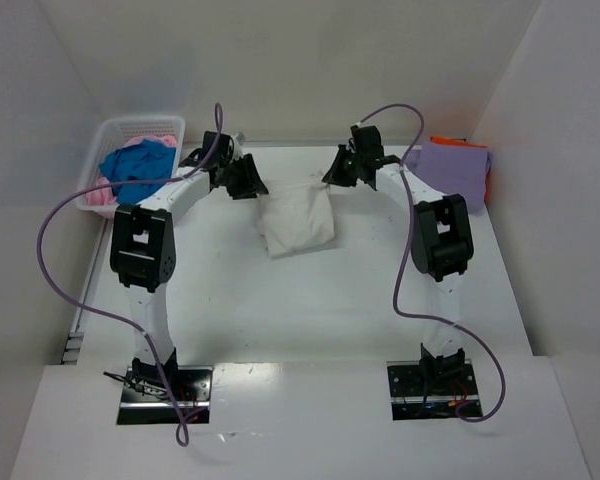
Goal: Fold and stack the t-shirts
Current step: Fold the long partially folded tshirt into a neat square
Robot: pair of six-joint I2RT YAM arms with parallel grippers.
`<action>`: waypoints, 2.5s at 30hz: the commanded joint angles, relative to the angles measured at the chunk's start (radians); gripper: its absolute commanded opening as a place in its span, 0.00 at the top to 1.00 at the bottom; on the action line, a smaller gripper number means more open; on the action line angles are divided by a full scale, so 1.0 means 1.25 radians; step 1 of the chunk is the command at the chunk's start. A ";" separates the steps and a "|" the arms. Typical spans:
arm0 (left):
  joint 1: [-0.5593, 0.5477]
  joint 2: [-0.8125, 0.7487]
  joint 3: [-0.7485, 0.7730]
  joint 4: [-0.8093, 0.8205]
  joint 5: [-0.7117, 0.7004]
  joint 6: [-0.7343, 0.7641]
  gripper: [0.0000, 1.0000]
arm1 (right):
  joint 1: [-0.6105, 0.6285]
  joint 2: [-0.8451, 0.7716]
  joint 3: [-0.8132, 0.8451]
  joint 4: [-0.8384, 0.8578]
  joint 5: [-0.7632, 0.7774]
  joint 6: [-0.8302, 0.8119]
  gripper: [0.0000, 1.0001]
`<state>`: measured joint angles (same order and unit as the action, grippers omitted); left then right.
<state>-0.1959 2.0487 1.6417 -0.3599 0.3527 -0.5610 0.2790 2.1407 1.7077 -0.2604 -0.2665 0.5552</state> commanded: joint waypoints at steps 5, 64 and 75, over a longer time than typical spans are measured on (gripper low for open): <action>0.034 0.012 0.060 0.052 0.065 0.061 0.18 | -0.034 0.042 0.120 0.045 0.002 -0.021 0.45; 0.066 0.190 0.203 0.144 0.101 0.054 1.00 | -0.042 0.116 0.255 0.029 -0.126 -0.012 1.00; 0.088 0.235 0.239 0.152 0.093 0.023 1.00 | -0.042 0.273 0.453 -0.021 -0.141 -0.012 0.99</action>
<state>-0.1066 2.3039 1.8957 -0.2024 0.4824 -0.5095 0.2302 2.4184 2.1532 -0.2531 -0.4297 0.5415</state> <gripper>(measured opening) 0.014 0.011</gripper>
